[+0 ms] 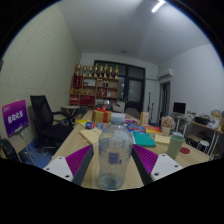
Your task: Pour water
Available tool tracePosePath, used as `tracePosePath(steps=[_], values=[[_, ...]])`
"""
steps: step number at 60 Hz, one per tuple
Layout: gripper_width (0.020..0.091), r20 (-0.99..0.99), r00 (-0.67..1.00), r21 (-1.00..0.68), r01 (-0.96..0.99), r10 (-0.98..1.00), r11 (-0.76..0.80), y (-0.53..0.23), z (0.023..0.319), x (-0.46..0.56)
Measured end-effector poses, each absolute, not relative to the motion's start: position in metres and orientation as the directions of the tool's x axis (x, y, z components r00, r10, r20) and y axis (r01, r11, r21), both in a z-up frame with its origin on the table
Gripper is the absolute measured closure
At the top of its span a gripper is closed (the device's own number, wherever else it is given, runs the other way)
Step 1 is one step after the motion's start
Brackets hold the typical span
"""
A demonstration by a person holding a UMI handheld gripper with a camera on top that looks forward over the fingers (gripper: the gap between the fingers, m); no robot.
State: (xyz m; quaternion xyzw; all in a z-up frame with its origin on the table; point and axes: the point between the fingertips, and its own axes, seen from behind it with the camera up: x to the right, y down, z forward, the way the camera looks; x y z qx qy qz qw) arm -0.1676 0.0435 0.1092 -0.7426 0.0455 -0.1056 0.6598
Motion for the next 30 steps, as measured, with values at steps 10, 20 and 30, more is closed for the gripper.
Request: tracePosePath(steps=[10,20,30], values=[[0.0452,0.057,0.984,-0.995,0.044,-0.167,-0.085,0.083,0.109,-0.153],[0.0512,0.014,1.0,-0.997,0.014,0.005,-0.082,0.107,0.104,-0.164],[0.0614,-0.073,0.995,-0.985,-0.062,0.066,-0.163,0.119,0.103,-0.174]])
